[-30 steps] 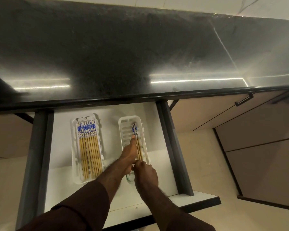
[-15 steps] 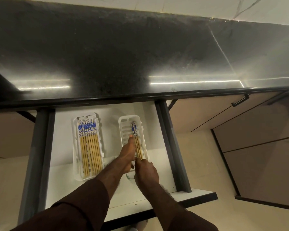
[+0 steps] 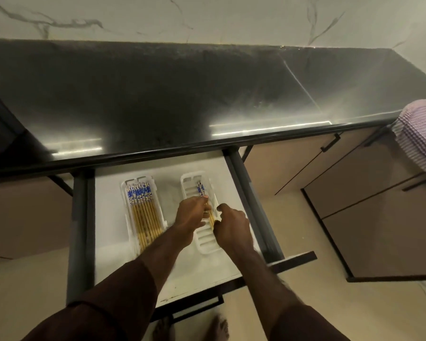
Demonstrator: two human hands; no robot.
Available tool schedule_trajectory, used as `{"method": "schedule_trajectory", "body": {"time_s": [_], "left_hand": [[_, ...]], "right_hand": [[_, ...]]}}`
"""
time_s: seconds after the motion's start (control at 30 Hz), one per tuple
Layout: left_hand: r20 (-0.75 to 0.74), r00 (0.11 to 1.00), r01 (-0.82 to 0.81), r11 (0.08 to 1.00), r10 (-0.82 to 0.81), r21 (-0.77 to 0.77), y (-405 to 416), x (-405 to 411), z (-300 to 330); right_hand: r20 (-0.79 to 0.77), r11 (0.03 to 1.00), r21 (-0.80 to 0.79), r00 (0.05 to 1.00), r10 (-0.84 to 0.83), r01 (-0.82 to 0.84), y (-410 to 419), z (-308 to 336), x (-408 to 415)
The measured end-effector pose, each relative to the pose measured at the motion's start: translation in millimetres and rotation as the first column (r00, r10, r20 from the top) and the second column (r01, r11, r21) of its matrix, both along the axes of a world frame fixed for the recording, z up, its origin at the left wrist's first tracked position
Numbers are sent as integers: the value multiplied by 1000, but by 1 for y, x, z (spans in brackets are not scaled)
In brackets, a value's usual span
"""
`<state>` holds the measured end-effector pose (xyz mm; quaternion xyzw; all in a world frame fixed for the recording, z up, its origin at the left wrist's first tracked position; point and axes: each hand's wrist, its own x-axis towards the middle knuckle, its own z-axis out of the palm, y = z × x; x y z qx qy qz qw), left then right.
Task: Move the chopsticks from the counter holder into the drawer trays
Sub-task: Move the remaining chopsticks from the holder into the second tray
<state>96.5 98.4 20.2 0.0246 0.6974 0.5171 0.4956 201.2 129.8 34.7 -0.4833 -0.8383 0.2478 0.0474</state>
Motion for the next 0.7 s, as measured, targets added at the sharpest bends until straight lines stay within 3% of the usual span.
{"method": "schedule_trajectory", "body": {"time_s": [0.23,0.5,0.7], "left_hand": [[-126,992,34,991,-18,126,-36,2,50],[-281,950,-77,974,137,213,-106,2,106],[-351,900,-157,943,260,295,-171,-37,152]], "right_hand": [[-188,997,77,981,37,-23,-31,43,-2],[-290,993,48,950,115,-106,-80,108,-6],[-359,989,89,922,144,-120,-127,147,-55]]}}
